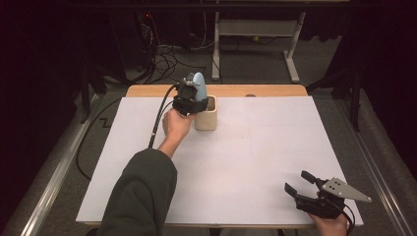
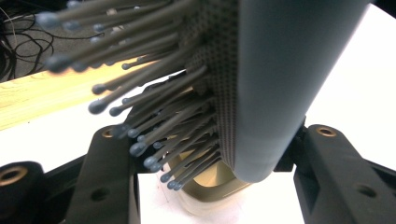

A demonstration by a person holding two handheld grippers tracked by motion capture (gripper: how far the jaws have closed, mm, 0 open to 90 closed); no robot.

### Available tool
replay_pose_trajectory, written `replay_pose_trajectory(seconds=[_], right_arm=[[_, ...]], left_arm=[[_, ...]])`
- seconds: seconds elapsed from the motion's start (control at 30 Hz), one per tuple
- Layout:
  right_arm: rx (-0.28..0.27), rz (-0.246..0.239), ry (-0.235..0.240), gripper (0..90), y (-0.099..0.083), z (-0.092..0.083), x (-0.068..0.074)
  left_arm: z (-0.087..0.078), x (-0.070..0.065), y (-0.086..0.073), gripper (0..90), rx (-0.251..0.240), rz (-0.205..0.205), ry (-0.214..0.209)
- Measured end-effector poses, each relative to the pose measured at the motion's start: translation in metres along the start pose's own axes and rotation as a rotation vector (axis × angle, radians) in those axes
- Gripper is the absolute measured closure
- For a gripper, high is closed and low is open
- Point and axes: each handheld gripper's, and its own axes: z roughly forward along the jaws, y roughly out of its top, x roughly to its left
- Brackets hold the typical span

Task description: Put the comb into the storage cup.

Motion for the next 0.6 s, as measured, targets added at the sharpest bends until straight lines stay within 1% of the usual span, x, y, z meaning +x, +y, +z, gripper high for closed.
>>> replay_pose_trajectory(seconds=[0.1,0.3,0.37,0.5,0.6], right_arm=[[0.000,0.000,0.000,22.8,0.0000,0.0000,0.0002],[0.002,0.002,0.001,22.8,-0.0001,0.0001,0.0002],[0.001,0.000,0.000,22.8,0.0000,0.0000,0.0002],[0.003,0.001,0.000,22.9,-0.0001,0.0002,0.0003],[0.006,-0.003,-0.002,23.0,-0.0001,0.0004,0.0004]], left_arm=[[0.0017,-0.0002,-0.0008,49.3,0.011,0.003,0.004],[0.0017,-0.0004,-0.0009,48.5,0.010,0.005,0.007],[0.0016,-0.0006,-0.0009,47.7,0.009,0.011,0.011],[-0.0008,-0.0022,-0.0002,43.5,-0.002,0.041,0.034],[-0.0029,-0.0015,0.0004,40.8,-0.009,0.044,0.036]])
